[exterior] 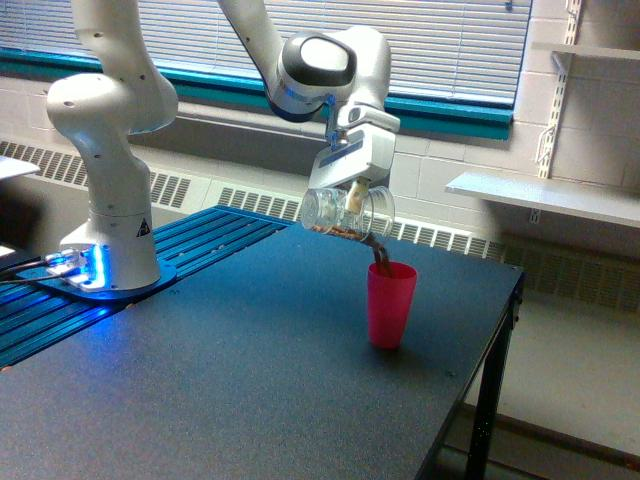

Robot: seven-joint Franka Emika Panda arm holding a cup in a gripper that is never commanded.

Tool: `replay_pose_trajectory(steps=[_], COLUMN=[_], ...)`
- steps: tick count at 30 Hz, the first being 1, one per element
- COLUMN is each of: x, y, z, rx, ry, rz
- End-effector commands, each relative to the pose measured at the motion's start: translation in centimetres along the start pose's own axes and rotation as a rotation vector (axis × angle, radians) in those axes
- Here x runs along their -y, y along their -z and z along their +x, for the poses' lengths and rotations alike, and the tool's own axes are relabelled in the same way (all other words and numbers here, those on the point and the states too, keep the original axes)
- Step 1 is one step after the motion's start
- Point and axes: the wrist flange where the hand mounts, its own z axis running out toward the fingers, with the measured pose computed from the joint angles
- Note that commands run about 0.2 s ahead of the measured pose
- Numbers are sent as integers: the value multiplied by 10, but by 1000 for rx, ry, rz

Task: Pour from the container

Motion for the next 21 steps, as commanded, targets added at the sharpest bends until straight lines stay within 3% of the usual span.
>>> replay_pose_trajectory(steps=[1, 21], x=[-1, -6], y=[11, 23], z=[4, 8], rx=[-1, 37], ry=[33, 73], rz=[-20, -41])
